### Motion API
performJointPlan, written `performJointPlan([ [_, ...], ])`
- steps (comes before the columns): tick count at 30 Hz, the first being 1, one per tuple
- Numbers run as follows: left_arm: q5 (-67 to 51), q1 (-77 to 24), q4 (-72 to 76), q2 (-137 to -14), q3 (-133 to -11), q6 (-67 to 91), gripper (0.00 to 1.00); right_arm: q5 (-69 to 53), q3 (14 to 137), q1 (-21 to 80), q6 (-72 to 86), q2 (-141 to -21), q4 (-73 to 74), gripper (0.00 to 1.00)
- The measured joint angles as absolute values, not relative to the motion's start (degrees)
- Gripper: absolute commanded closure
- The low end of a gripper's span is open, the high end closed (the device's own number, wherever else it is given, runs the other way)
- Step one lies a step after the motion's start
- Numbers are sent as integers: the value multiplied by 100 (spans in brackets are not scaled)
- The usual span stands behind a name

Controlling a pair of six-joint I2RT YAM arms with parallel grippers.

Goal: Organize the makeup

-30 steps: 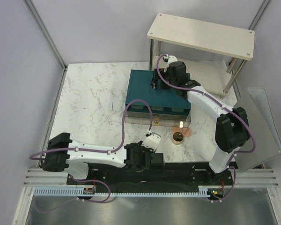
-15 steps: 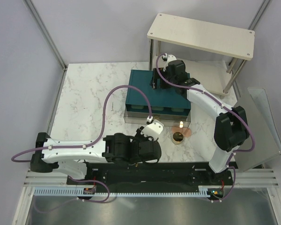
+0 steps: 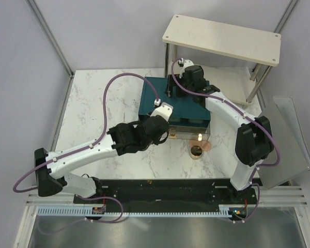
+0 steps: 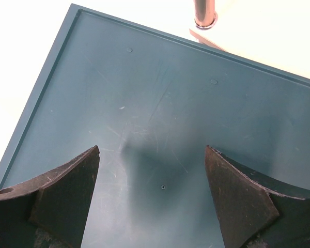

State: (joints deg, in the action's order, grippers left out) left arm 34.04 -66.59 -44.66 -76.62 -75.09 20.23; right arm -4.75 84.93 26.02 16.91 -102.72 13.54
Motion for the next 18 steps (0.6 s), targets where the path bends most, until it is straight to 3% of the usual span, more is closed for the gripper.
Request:
performJointPlan([
  [18, 2102, -6237, -4051, -7708, -7334, 753, 98, -495, 8545, 2609, 1715, -10346, 1326, 10],
])
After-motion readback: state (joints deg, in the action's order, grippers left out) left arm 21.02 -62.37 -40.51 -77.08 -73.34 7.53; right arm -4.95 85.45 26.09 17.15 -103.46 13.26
